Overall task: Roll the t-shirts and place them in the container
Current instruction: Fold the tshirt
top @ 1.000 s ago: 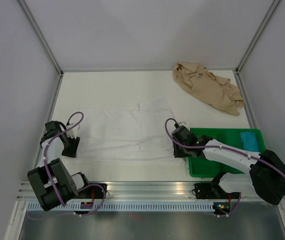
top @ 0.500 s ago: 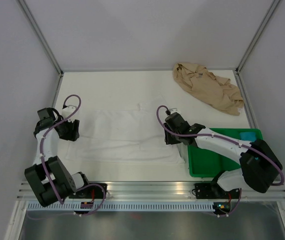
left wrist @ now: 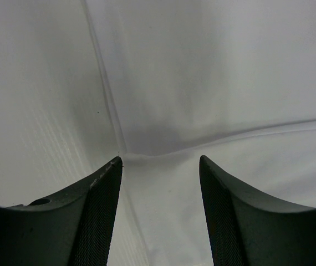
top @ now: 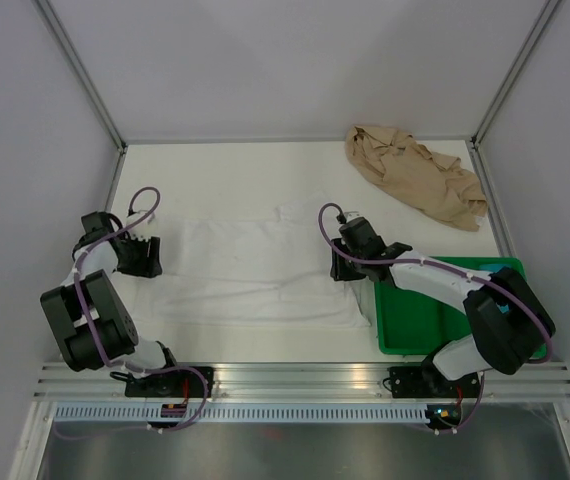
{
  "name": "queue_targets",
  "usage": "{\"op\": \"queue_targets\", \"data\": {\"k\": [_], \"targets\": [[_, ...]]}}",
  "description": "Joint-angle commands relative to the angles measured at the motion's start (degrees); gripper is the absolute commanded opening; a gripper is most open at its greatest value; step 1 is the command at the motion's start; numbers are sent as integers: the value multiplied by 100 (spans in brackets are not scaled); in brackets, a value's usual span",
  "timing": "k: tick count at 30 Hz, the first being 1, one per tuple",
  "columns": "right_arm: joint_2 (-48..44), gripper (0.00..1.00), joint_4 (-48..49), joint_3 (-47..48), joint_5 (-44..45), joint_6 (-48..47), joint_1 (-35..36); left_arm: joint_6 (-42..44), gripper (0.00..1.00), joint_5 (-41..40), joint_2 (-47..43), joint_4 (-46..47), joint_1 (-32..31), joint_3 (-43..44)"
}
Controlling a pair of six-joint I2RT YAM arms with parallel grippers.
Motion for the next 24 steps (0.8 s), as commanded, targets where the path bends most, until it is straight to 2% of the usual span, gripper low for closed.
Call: {"op": "queue_targets", "data": {"k": [1, 8, 11, 17, 18, 19, 21, 24], "targets": [[155, 41, 343, -57, -217, -114, -79, 83, 63, 326, 140, 93, -16, 42], [217, 38, 536, -197, -217, -114, -140, -189, 63, 406, 499, 216, -130, 217], [243, 34, 668, -276, -209, -62, -149, -268, 58, 64, 605, 234, -270, 235], [445, 21, 940, -355, -542, -79, -236, -400, 33, -156, 746, 251, -280, 182], [472, 14, 967, -373, -569, -70, -254, -409, 20, -165, 711, 269, -280, 173], [472, 11, 1011, -390, -578, -79, -289, -461, 12, -183, 694, 286, -271, 156], [472, 0, 1046, -452, -604, -79, -333, -523, 3, -183, 641, 374, -280, 147], [437, 0, 1081, -522, -587, -88, -430, -663, 2, -192, 588, 479, -271, 164]]}}
